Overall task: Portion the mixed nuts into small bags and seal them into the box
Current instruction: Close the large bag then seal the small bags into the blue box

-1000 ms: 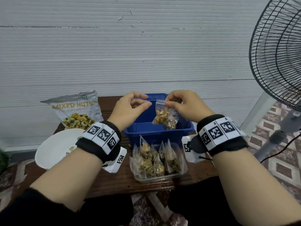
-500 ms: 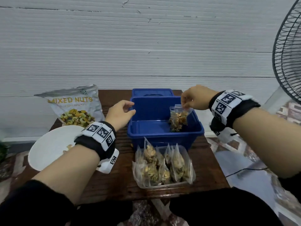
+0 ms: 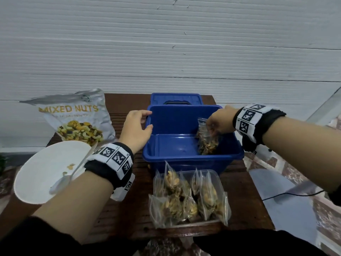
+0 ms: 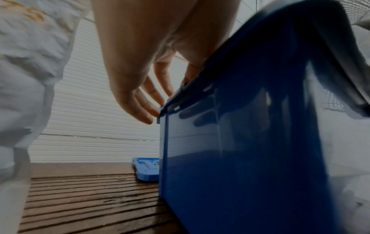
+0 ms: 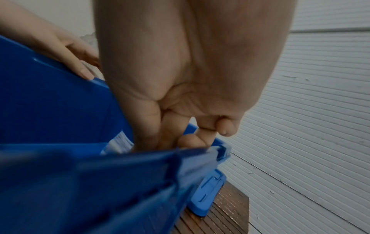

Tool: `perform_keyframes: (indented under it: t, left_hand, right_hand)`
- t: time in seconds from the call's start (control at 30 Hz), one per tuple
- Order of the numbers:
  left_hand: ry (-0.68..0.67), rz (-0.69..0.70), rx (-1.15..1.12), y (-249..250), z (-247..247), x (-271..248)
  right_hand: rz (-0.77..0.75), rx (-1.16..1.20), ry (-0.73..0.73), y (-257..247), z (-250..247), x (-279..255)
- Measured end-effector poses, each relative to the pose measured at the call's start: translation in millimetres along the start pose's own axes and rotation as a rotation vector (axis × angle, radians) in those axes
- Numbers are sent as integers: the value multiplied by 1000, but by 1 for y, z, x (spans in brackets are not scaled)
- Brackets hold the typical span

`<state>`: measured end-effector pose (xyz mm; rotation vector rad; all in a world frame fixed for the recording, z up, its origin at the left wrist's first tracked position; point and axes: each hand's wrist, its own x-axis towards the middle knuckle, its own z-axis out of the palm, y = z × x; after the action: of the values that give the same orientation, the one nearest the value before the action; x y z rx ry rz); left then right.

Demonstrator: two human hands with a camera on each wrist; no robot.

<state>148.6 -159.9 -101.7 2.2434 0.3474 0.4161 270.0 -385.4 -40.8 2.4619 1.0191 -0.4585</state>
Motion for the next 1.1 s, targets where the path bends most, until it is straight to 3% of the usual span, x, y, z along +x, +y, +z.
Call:
perform_keyframes:
  t: [0.5, 0.7, 0.87, 0.97, 1.1]
  left_hand:
    - [44, -32, -50, -1, 4, -4]
    - [42, -25, -46, 2, 0, -9]
    - [11, 95, 62, 16, -9, -27]
    - [-138, 248, 87, 24, -18, -43]
    - [-521, 432, 233, 34, -33, -61]
  right_hand:
    - [-58, -145, 55, -8, 10, 9]
    - [-58, 15, 146, -7, 1, -5]
    - [-45, 290, 238, -11, -10, -29]
    - [-77, 462, 291, -18, -13, -46]
    - [-125, 626, 336, -32, -9, -67]
